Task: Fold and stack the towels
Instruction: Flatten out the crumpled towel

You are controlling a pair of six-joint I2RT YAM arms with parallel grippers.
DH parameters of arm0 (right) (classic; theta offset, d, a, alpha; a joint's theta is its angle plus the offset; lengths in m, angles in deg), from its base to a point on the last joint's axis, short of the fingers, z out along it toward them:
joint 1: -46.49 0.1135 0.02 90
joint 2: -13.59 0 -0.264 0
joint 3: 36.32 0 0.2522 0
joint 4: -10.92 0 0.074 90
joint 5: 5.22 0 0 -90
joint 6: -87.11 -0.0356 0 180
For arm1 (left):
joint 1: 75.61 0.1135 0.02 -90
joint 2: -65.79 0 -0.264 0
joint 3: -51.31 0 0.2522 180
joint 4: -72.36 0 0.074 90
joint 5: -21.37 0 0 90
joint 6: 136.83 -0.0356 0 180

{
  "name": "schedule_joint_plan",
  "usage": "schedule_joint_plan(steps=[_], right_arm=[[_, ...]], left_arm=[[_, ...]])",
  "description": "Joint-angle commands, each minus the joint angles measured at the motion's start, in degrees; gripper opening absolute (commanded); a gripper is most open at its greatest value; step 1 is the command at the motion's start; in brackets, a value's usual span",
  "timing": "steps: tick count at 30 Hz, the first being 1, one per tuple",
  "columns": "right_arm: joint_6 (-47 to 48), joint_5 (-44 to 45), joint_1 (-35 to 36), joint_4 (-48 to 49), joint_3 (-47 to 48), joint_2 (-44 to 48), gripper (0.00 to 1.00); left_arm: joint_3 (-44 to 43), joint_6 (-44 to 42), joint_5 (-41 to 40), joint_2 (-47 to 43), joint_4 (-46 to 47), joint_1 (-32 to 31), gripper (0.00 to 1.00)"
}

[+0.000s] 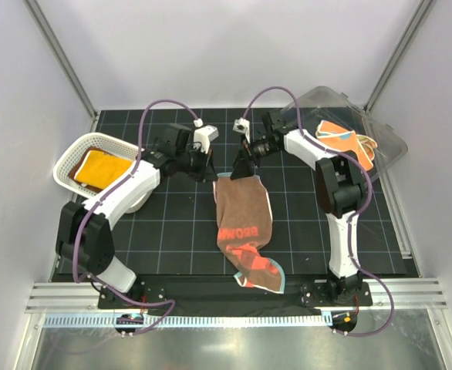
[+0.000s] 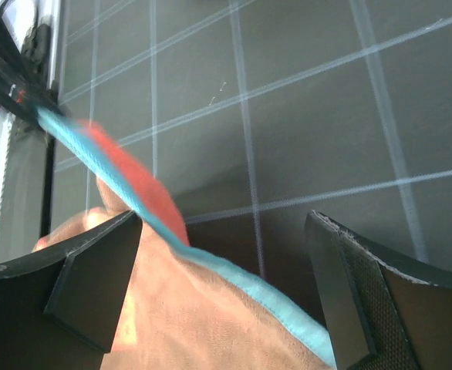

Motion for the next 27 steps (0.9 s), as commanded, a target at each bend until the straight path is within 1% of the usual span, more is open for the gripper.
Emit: schedule_joint_plan(steps=[1,3,4,6,7,8,9,10,12,14,16,17,18,19,20,23,24,25,26,27], right_arm=[[18.59,-6.60,0.38,-22.73,8.24,-3.48,0.94],[26.41,-8.44,0.03,-28.86,9.94,-4.72,0.92],[28.10,-9.23,-0.23,-32.19,10.03,-5.16,0.91],[29.87,-9.50,-0.41,-34.41,9.59,-5.33,0.88],[31.53,-9.68,-0.50,-35.38,9.42,-5.60,0.82],[32.85,-10.11,-1.11,-38.70,9.41,-5.77,0.80],[33.39,-10.99,-1.37,-39.77,9.33,-5.86,0.78],[33.74,-11.00,-1.72,-40.65,8.98,-5.95,0.73],[33.83,-11.00,-2.52,-42.42,8.54,-6.21,0.69],[33.31,-10.39,-2.87,-43.12,7.40,-6.21,0.66],[31.82,-9.60,-3.40,-41.73,6.34,-6.04,0.63],[27.72,-8.90,-3.92,-39.63,5.73,-5.52,0.63],[22.98,-7.76,-4.01,-32.73,4.24,-5.16,0.61],[18.76,-4.44,-4.19,-29.45,3.53,-4.81,0.60],[12.80,-3.19,-4.10,-26.89,2.83,-4.46,0.58],[8.19,-1.34,-4.19,-21.16,1.77,-3.84,0.58],[5.04,-0.11,-4.01,-20.19,1.42,-3.84,0.61],[3.18,1.47,-3.84,-17.66,0.72,-3.32,0.62],[0.90,7.66,-3.49,-14.94,-0.68,-2.36,0.62],[-6.87,12.33,-2.88,-10.91,-4.96,1.48,0.55]], left_arm=[[-3.59,-3.46,-2.36,1.60,-2.25,0.51,0.00],[-3.85,-3.55,-5.07,2.13,-1.56,1.30,0.00],[-4.03,-3.12,-6.40,2.57,-1.38,2.43,0.00],[-5.43,-3.11,-8.07,4.41,-1.46,3.84,0.00],[-6.13,-3.20,-8.43,5.37,-1.55,4.54,0.00],[-6.66,-2.77,-9.47,6.86,-1.72,5.77,0.00],[-7.45,-2.41,-9.92,7.75,-1.55,6.30,0.00],[-7.81,-2.32,-10.01,8.54,-1.46,6.92,0.00],[-8.95,-1.62,-9.93,10.90,-1.29,8.06,0.00],[-9.04,-1.44,-9.75,11.97,-0.68,8.33,0.00],[-9.21,-1.27,-9.84,13.29,0.03,8.51,0.00],[-9.22,-1.44,-9.66,13.73,0.12,8.59,0.00],[-9.39,-1.53,-9.57,14.43,0.29,8.59,0.00],[-9.48,-1.44,-9.83,14.70,0.29,8.59,0.00],[-9.48,-1.36,-9.66,14.96,0.38,8.59,0.00],[-9.39,-0.92,-8.61,15.93,0.91,8.68,0.00],[-9.22,-0.57,-8.43,16.10,1.35,8.60,0.00],[-9.13,-0.48,-8.43,16.37,1.52,8.59,0.00],[-8.95,-0.30,-8.26,16.46,1.79,8.59,0.00],[-8.95,-0.21,-8.34,16.63,1.79,8.59,0.00]])
